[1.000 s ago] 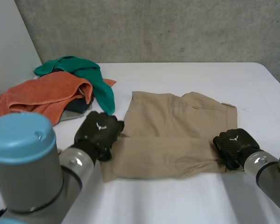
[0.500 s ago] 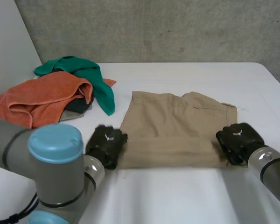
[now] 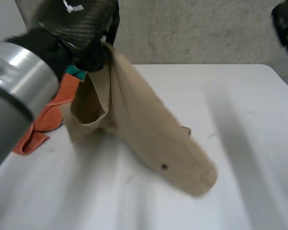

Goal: Fold the laundry.

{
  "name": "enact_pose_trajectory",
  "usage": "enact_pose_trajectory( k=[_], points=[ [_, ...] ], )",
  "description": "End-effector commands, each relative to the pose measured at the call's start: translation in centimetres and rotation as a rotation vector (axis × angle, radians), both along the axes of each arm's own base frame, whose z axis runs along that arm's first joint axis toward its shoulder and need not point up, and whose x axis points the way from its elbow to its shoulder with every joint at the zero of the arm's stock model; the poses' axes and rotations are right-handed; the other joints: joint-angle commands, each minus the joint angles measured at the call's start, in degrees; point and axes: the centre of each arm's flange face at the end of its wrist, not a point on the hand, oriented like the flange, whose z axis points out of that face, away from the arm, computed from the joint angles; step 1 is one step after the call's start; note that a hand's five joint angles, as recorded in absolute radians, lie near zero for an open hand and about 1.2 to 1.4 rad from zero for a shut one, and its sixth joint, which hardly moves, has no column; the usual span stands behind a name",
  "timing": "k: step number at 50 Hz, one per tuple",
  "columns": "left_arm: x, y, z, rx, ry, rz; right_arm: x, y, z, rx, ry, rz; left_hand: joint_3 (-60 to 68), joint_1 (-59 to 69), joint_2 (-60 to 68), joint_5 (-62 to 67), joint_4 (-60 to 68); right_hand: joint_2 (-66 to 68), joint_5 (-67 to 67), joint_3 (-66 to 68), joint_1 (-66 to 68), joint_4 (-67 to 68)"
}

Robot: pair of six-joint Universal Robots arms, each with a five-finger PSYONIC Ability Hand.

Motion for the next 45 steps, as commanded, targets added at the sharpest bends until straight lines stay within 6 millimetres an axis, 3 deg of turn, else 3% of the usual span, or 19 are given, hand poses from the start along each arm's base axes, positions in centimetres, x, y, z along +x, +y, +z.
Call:
enact_pose_trajectory(
  k=[1, 3, 5, 8, 15, 20, 23, 28, 30, 31, 35, 39, 40, 45],
  points=[
    [-1.5, -3.7, -7.1, 0.172, -0.124, 0.033, 1.8, -0.9, -7.1, 0.284, -0.047, 0.029, 11.54, 15.13, 11.39, 14.36, 11.38, -14.12, -14.73, -15.00, -11.23, -15.40],
    [-1.5, -4.0, -8.9, 0.216, -0.155, 0.039, 2.0, -0.5, -8.3, 0.346, -0.092, 0.025, 11.54, 15.13, 11.39, 14.36, 11.38, -22.07, -22.67, -22.94, -19.18, -23.34],
    [-1.5, -4.1, -9.4, 0.228, -0.165, 0.040, 2.0, 0.3, -10.3, 0.453, -0.162, 0.013, 11.54, 15.13, 11.39, 14.36, 11.38, -26.96, -27.56, -27.83, -24.07, -28.23],
    [-1.4, -4.2, -9.6, 0.234, -0.167, 0.043, 1.9, 1.6, -12.9, 0.580, -0.239, 0.002, 11.54, 15.13, 11.39, 14.36, 11.38, -34.84, -35.45, -35.72, -31.96, -36.12],
    [-1.4, -4.2, -9.3, 0.221, -0.162, 0.043, 2.1, 5.6, -18.4, 0.867, -0.344, 0.022, 11.54, 15.13, 11.39, 14.36, 11.38, -37.90, -38.51, -38.78, -35.02, -39.18],
    [-1.1, -4.6, -9.2, 0.218, -0.158, 0.052, 3.5, 7.4, -20.6, 0.921, -0.417, 0.095, 11.54, 15.13, 11.39, 14.36, 11.38, -36.73, -37.33, -37.60, -33.84, -38.00],
    [-1.1, -4.6, -8.9, 0.212, -0.153, 0.052, 5.3, 8.6, -22.1, 0.929, -0.391, 0.165, 11.54, 15.13, 11.39, 14.36, 11.38, -34.04, -34.65, -34.92, -31.16, -35.32],
    [-1.0, -4.5, -8.7, 0.212, -0.145, 0.057, 6.7, 8.5, -23.0, 0.890, -0.361, 0.179, 11.54, 15.13, 11.39, 14.36, 11.38, -21.96, -22.57, -22.83, -19.07, -23.24],
    [-0.9, -4.3, -8.5, 0.207, -0.144, 0.058, 7.0, 7.7, -23.0, 0.851, -0.351, 0.153, 11.54, 15.13, 11.39, 14.36, 11.38, 4.20, 3.59, 3.32, 7.08, 2.92],
    [-0.8, -4.3, -8.3, 0.205, -0.140, 0.060, 7.0, 7.4, -22.8, 0.835, -0.349, 0.143, 11.54, 15.13, 11.39, 14.36, 11.38, 12.42, 11.81, 11.54, 15.31, 11.14],
    [-0.4, -3.5, -6.8, 0.173, -0.116, 0.057, 6.7, 6.0, -21.2, 0.728, -0.304, 0.117, 11.54, 15.13, 11.39, 14.36, 11.38, 12.50, 11.89, 11.63, 15.39, 11.22],
    [0.5, -2.5, -4.6, 0.119, -0.083, 0.062, 6.2, 5.5, -14.6, 0.468, -0.241, 0.171, 11.54, 15.13, 11.39, 14.36, 11.38, 12.50, 11.89, 11.63, 15.39, 11.22],
    [0.8, -2.4, -4.0, 0.106, -0.076, 0.065, 5.4, 5.6, -11.2, 0.337, -0.185, 0.178, 11.54, 15.13, 11.39, 14.36, 11.38, 12.50, 11.89, 11.63, 15.39, 11.22],
    [2.3, -0.7, 0.0, 0.011, -0.011, 0.076, 3.2, 5.5, -3.0, 0.078, -0.127, 0.132, 11.54, 15.13, 11.39, 14.36, 11.38, 12.50, 11.89, 11.63, 15.39, 11.22]
  ],
)
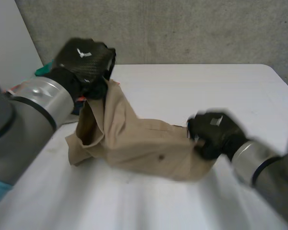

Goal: Fold the laundry.

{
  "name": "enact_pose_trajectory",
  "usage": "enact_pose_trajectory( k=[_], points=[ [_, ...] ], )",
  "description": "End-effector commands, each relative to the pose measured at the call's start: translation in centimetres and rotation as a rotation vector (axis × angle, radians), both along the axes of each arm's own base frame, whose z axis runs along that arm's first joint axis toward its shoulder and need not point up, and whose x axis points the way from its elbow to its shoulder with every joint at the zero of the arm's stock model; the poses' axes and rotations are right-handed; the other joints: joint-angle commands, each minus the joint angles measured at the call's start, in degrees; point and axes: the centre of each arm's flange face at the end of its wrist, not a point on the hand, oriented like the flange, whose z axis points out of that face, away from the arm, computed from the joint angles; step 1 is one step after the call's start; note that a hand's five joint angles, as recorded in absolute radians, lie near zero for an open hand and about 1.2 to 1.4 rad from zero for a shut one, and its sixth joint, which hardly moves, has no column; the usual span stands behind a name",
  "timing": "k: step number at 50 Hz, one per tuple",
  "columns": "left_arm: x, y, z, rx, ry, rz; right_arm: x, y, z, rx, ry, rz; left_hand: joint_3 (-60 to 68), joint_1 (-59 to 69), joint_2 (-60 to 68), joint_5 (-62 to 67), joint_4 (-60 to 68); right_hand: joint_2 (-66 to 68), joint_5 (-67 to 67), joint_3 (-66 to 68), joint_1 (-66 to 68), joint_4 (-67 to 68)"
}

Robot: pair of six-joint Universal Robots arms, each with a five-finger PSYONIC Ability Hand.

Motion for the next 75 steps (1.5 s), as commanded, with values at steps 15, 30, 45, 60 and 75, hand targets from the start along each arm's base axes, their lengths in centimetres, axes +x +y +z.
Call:
enact_pose_trajectory(
  k=[15, 30, 45, 60, 75],
  points=[
    [2.2, 2.5, 8.0, -0.174, 0.102, -0.008, -4.4, -3.9, 15.4, -0.407, 0.178, -0.120, 11.53, 15.13, 11.39, 14.36, 11.37, 12.48, 13.62, 11.80, 15.34, 11.42],
    [-2.7, -10.7, -2.0, -0.139, 0.073, 0.024, -1.8, -14.7, 5.1, -0.366, 0.228, -0.209, 11.53, 15.13, 11.39, 14.36, 11.37, 12.48, 13.62, 11.80, 15.34, 11.42],
    [-3.9, -13.4, 9.2, -0.797, 0.480, 0.017, 1.1, -17.3, 17.1, -1.194, -0.200, -0.369, 11.53, 15.13, 11.39, 14.36, 11.37, 12.48, 13.62, 11.80, 15.34, 11.42],
    [-3.4, -12.1, -3.9, -0.366, 0.284, 0.007, 1.6, -18.2, 3.3, -0.708, 0.068, -0.268, 11.53, 15.13, 11.39, 14.36, 11.37, 12.48, 13.62, 11.80, 15.34, 11.42],
    [-0.2, -2.1, -13.6, 0.231, -0.138, -0.030, -0.6, -12.4, -9.0, -0.254, 0.435, -0.096, 11.53, 15.13, 11.39, 14.36, 11.37, 12.48, 13.62, 11.80, 15.34, 11.42]
  ],
)
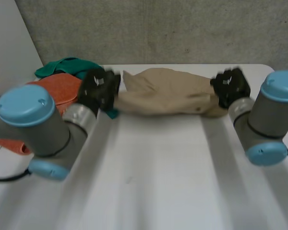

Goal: Fold the laundry.

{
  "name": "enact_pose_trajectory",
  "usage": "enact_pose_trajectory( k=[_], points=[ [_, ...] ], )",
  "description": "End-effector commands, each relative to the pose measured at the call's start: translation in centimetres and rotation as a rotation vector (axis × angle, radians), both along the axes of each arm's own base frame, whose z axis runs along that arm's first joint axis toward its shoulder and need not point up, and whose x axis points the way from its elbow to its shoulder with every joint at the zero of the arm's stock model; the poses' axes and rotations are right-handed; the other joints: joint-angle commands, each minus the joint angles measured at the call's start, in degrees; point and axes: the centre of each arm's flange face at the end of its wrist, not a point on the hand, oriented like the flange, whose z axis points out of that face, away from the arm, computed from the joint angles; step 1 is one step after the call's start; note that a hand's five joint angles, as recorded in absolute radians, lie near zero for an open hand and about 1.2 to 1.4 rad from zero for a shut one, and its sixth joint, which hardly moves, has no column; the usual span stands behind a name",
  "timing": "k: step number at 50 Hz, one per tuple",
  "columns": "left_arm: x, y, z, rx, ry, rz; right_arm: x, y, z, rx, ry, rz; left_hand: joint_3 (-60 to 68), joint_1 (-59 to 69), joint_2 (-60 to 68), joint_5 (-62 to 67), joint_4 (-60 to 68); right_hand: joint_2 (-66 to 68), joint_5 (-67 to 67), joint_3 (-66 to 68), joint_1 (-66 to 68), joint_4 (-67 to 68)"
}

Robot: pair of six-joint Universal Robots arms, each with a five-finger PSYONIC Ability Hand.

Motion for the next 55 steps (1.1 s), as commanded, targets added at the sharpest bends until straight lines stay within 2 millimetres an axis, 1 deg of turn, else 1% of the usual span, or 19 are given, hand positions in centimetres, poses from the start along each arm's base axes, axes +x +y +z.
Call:
enact_pose_trajectory(
  k=[1, 7, 8, 12, 13, 15, 16, 19, 22, 25, 27, 29, 32, 38, 42, 49, 51, 54, 55],
  points=[
    [2.1, 5.8, -0.3, 0.192, -0.203, -0.036, -1.7, 4.8, -2.6, 0.206, 0.164, 0.029, 11.40, 14.26, 11.22, 12.40, 11.15, 11.44, 12.23, 11.46, 15.34, 11.19],
    [4.4, 10.3, 1.5, 0.262, -0.333, -0.066, -3.6, 9.8, 0.0, 0.330, 0.254, 0.044, 11.40, 14.26, 11.22, 12.40, 11.15, 11.44, 12.23, 11.46, 15.34, 11.19],
    [5.0, 11.7, 2.0, 0.282, -0.370, -0.080, -3.9, 10.5, 0.2, 0.356, 0.267, 0.046, 11.40, 14.26, 11.22, 12.40, 11.15, 11.44, 12.23, 11.46, 15.34, 11.19],
    [6.4, 16.0, 1.8, 0.391, -0.512, -0.163, -5.8, 15.8, 1.5, 0.512, 0.387, 0.087, 11.40, 14.26, 11.22, 12.40, 11.15, 11.44, 12.23, 11.46, 15.34, 11.19],
    [6.6, 17.7, 1.6, 0.422, -0.570, -0.216, -6.1, 16.6, 1.6, 0.532, 0.413, 0.100, 11.40, 14.26, 11.22, 12.40, 11.15, 11.44, 12.23, 11.46, 15.34, 11.19],
    [6.8, 19.3, 1.4, 0.454, -0.629, -0.268, -7.0, 18.5, 1.6, 0.573, 0.490, 0.130, 11.40, 14.26, 11.22, 12.40, 11.15, 11.44, 12.23, 11.46, 15.34, 11.19],
    [6.8, 20.7, 1.3, 0.468, -0.675, -0.318, -7.1, 18.7, 1.6, 0.576, 0.500, 0.134, 11.40, 14.26, 11.22, 12.40, 11.15, 11.44, 12.23, 11.46, 15.34, 11.19],
    [6.5, 22.0, 1.1, 0.455, -0.711, -0.371, -7.3, 19.4, 1.5, 0.580, 0.523, 0.146, 11.40, 14.26, 11.22, 12.40, 11.15, 11.44, 12.23, 11.46, 15.34, 11.19],
    [6.1, 21.6, 1.0, 0.448, -0.714, -0.373, -7.4, 19.5, 1.3, 0.587, 0.521, 0.146, 11.40, 14.26, 11.22, 12.40, 11.15, 11.44, 12.23, 11.46, 15.34, 11.19],
    [3.9, 18.2, 1.3, 0.331, -0.658, -0.336, -7.3, 19.2, 1.5, 0.572, 0.516, 0.142, 11.40, 14.26, 11.22, 12.40, 11.15, 11.44, 12.23, 11.46, 15.34, 11.19],
    [3.0, 16.3, 1.5, 0.270, -0.618, -0.301, -7.0, 17.8, 1.9, 0.506, 0.481, 0.122, 11.40, 14.26, 11.22, 12.40, 11.15, 11.44, 12.23, 11.46, 15.34, 11.19],
    [1.6, 12.7, 2.2, 0.151, -0.534, -0.229, -6.8, 16.7, 2.3, 0.446, 0.451, 0.099, 11.40, 14.26, 11.22, 12.40, 11.15, 11.44, 12.23, 11.46, 15.34, 11.19],
    [-0.7, 7.2, 2.7, -0.028, -0.416, -0.142, -5.8, 13.0, 2.6, 0.316, 0.358, 0.047, 11.40, 14.26, 11.22, 12.40, 11.15, 11.44, 12.23, 11.46, 15.34, 11.19],
    [-3.8, -0.4, 2.3, -0.274, -0.256, -0.046, -4.0, 8.1, 1.8, 0.195, 0.239, 0.013, 11.40, 14.26, 11.22, 12.40, 11.15, 11.44, 12.23, 11.46, 15.34, 11.19],
    [-5.5, -4.1, 0.5, -0.377, -0.195, -0.015, -3.0, 5.3, 0.9, 0.101, 0.200, -0.008, 11.40, 14.26, 11.22, 12.40, 11.15, 11.44, 12.23, 11.46, 15.34, 11.19],
    [-7.8, -8.7, -2.2, -0.512, -0.110, 0.023, -1.4, -0.7, -1.8, -0.117, 0.170, -0.075, 11.40, 14.26, 11.22, 12.40, 11.15, 11.44, 12.23, 11.46, 15.34, 11.19],
    [-8.2, -9.2, -2.9, -0.520, -0.102, 0.021, -1.0, -2.3, -2.5, -0.178, 0.177, -0.095, 11.40, 14.26, 11.22, 12.40, 11.15, 11.44, 12.23, 11.46, 15.34, 11.19],
    [-8.5, -9.7, -3.8, -0.528, -0.097, 0.021, -0.3, -3.3, -3.2, -0.232, 0.189, -0.101, 11.40, 14.26, 11.22, 12.40, 11.15, 11.44, 12.23, 11.46, 15.34, 11.19],
    [-8.6, -9.7, -4.0, -0.527, -0.098, 0.021, 0.1, -3.9, -3.8, -0.254, 0.199, -0.105, 7.93, 10.79, 7.75, 8.92, 7.67, -16.31, -15.52, -16.29, -12.41, -16.56]
  ],
)
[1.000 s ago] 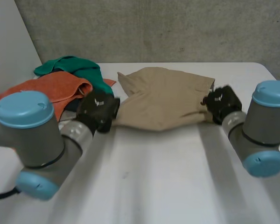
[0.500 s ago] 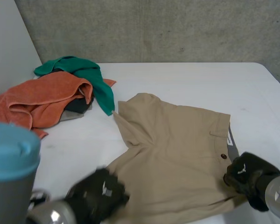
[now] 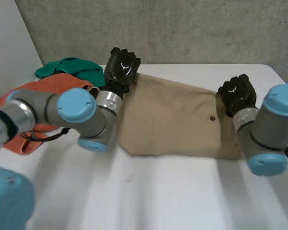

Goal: Fold the laundry.

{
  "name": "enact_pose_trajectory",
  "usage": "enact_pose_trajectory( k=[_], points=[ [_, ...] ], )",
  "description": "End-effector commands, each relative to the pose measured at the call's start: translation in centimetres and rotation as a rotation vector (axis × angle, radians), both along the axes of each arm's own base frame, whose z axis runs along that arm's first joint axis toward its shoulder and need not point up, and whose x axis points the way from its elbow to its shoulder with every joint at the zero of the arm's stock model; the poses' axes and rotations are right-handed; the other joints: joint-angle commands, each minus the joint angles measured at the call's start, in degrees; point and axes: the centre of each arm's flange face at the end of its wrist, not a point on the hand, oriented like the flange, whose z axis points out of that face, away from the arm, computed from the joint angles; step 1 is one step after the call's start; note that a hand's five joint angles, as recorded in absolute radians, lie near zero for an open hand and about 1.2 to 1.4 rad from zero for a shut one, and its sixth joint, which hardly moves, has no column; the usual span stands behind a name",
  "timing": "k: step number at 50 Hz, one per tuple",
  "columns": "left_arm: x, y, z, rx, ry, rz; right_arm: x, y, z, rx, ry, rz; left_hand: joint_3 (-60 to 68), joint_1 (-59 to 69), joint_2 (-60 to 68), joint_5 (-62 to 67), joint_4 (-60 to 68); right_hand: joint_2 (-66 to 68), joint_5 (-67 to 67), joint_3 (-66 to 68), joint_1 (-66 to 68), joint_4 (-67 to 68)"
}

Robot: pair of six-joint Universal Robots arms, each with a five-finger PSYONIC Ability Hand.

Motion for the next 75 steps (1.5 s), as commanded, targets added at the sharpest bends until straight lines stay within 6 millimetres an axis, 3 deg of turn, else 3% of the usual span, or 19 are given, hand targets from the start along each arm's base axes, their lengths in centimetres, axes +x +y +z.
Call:
enact_pose_trajectory(
  k=[1, 2, 3, 9, 14, 19, 27, 32, 45, 47, 51, 54, 58, 59, 64, 66, 67, 70, 75],
  points=[
    [-1.0, -1.4, -2.1, -0.024, 0.017, -0.003, 1.6, -3.6, -2.4, -0.150, 0.034, -0.031, -8.12, -5.23, -8.42, -7.37, -8.36, -37.86, -36.73, -37.24, -33.34, -37.49],
    [-1.0, -1.2, -2.3, -0.018, 0.015, -0.004, 1.7, -3.6, -2.6, -0.151, 0.035, -0.031, -51.91, -49.02, -52.21, -51.16, -52.16, -53.06, -51.93, -52.44, -48.54, -52.69],
    [-1.1, -1.1, -2.4, -0.016, 0.014, -0.005, 1.8, -3.6, -2.9, -0.144, 0.032, -0.020, -58.62, -55.74, -58.92, -57.88, -58.87, -59.18, -58.05, -58.56, -54.66, -58.81],
    [-0.4, 0.6, -0.1, -0.035, 0.036, -0.005, 0.9, -2.0, -1.9, -0.052, -0.053, -0.029, -58.62, -55.74, -58.92, -57.88, -58.87, -59.18, -58.05, -58.56, -54.66, -58.81],
    [0.9, 2.4, 0.5, 0.005, 0.029, 0.006, -0.7, 2.2, -0.1, 0.250, -0.186, -0.046, -58.62, -55.74, -58.92, -57.88, -58.87, -59.18, -58.05, -58.56, -54.66, -58.81],
    [1.8, 3.7, 0.4, 0.053, 0.021, 0.005, -1.9, 4.7, -0.7, 0.483, -0.287, -0.058, -58.62, -55.74, -58.92, -57.88, -58.87, -53.56, -52.42, -52.94, -49.04, -53.19],
    [2.4, 4.6, 0.0, 0.119, 0.058, 0.001, -3.7, 4.4, -2.7, 0.516, -0.301, -0.076, -58.62, -55.74, -58.92, -57.88, -58.87, -43.15, -42.02, -42.53, -38.63, -42.78],
    [2.8, 4.5, 0.1, 0.134, 0.080, 0.039, -5.1, 3.5, -3.6, 0.482, -0.207, -0.126, -58.62, -55.74, -58.92, -57.88, -58.87, 10.67, 11.80, 11.29, 15.19, 11.04],
    [3.8, 5.7, 4.2, 0.087, 0.132, 0.040, -14.5, 0.5, 0.1, 0.178, 0.225, -0.352, -58.62, -55.74, -58.92, -57.88, -58.87, 10.82, 11.95, 11.44, 15.34, 11.19],
    [4.0, 5.9, 4.5, 0.091, 0.147, 0.034, -13.7, 0.3, 0.6, 0.132, 0.251, -0.316, -58.62, -55.74, -58.92, -57.88, -58.87, 10.82, 11.95, 11.44, 15.34, 11.19],
    [4.3, 6.4, 4.6, 0.110, 0.162, 0.028, -5.9, 1.9, 1.8, -0.020, 0.237, -0.018, -58.62, -55.74, -58.92, -57.88, -58.87, 10.82, 11.95, 11.44, 15.34, 11.19],
    [4.5, 6.7, 4.3, 0.125, 0.164, 0.026, -2.2, 3.6, 2.3, -0.093, 0.217, 0.139, -58.62, -55.74, -58.92, -57.88, -58.87, 10.82, 11.95, 11.44, 15.34, 11.19],
    [4.7, 7.1, 4.0, 0.138, 0.158, 0.027, 3.2, 7.7, 1.4, -0.143, 0.195, 0.404, -58.62, -55.74, -58.92, -57.88, -58.87, 10.82, 11.95, 11.44, 15.34, 11.19],
    [4.8, 7.1, 3.9, 0.140, 0.156, 0.027, 4.8, 9.7, -0.1, -0.116, 0.196, 0.505, -58.62, -55.74, -58.92, -57.88, -58.87, 10.82, 11.95, 11.44, 15.34, 11.19],
    [4.8, 7.4, 3.7, 0.148, 0.153, 0.024, 6.8, 12.6, -3.2, -0.029, 0.210, 0.652, -58.62, -55.74, -58.92, -57.88, -58.87, 10.82, 11.95, 11.44, 15.34, 11.19],
    [4.6, 7.4, 4.0, 0.141, 0.156, 0.017, 6.7, 12.8, -3.4, -0.009, 0.204, 0.653, -58.62, -55.74, -58.92, -57.88, -58.87, -11.50, -10.37, -10.88, -6.98, -11.13],
    [4.4, 7.6, 4.1, 0.139, 0.158, 0.014, 6.6, 12.8, -3.3, 0.011, 0.187, 0.644, -58.62, -55.74, -58.92, -57.88, -58.87, -38.97, -37.84, -38.35, -34.45, -38.60],
    [3.5, 8.2, 4.6, 0.133, 0.171, -0.018, 6.4, 12.7, -2.9, 0.054, 0.118, 0.610, -58.62, -55.74, -58.92, -57.88, -58.87, -52.51, -51.38, -51.89, -47.99, -52.14],
    [2.3, 8.6, 5.9, 0.144, 0.220, -0.071, 2.6, 10.7, 4.7, 0.146, -0.346, 0.461, -58.62, -55.74, -58.92, -57.88, -58.87, -59.18, -58.05, -58.56, -54.66, -58.81]
  ],
)
